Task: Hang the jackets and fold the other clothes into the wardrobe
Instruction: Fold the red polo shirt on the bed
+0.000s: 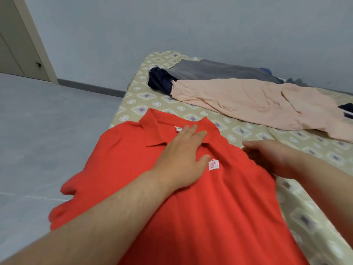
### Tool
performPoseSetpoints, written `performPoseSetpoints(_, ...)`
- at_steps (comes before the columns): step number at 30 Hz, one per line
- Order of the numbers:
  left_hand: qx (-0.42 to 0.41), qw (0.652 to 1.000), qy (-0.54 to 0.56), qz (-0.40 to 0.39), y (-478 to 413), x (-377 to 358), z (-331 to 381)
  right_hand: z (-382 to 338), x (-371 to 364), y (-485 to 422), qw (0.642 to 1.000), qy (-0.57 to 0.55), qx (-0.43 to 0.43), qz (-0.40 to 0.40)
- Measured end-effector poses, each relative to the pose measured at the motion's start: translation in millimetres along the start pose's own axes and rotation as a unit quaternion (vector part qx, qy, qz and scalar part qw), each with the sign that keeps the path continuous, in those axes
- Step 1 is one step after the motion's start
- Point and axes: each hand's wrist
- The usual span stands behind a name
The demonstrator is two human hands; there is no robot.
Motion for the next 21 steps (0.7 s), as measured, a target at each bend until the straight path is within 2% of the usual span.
performPoseSetpoints(2,0.023,0.998,-0.058,-0.026,1,-23,3,25,4,10,0.997,-0.042,-0.023,-0.059)
performPoseSetpoints(5,0.026,0.989,-0.145,0.020,4,-36,4,38,0,29,0.991,-0.045,0.025,-0.124)
performPoseSetpoints(8,0.022,0.989,-0.138,0.048,11,-37,2,48,-6,37,0.991,-0.046,0.069,-0.108)
performPoseSetpoints(9,0.025,0.990,-0.129,0.051,13,-35,0,53,-5,35,0.992,-0.083,0.077,-0.063)
performPoseSetpoints(10,0.027,0.990,-0.125,0.052,13,-34,1,61,0,34,0.986,-0.143,0.087,0.016)
performPoseSetpoints(11,0.028,0.990,-0.127,0.051,12,-33,1,71,7,35,0.965,-0.213,0.096,0.121)
performPoseSetpoints(12,0.031,0.989,-0.133,0.050,13,-33,3,84,16,36,0.930,-0.274,0.099,0.225)
performPoseSetpoints(13,0.034,0.988,-0.142,0.046,12,-34,4,97,24,38,0.896,-0.316,0.097,0.297)
performPoseSetpoints(14,0.037,0.986,-0.157,0.037,12,-34,4,109,29,40,0.878,-0.338,0.095,0.325)
performPoseSetpoints(18,0.053,0.971,-0.233,-0.017,7,-37,6,134,28,43,0.886,-0.353,0.139,0.266)
performPoseSetpoints(21,0.077,0.956,-0.277,-0.054,5,-37,14,143,30,48,0.879,-0.393,0.205,0.175)
Point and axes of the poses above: each hand's wrist, its own y-axis away from the middle knuckle, its own x-axis out of the back of the hand, z = x × y, and after that the axes turned 13 degrees about y, right-handed
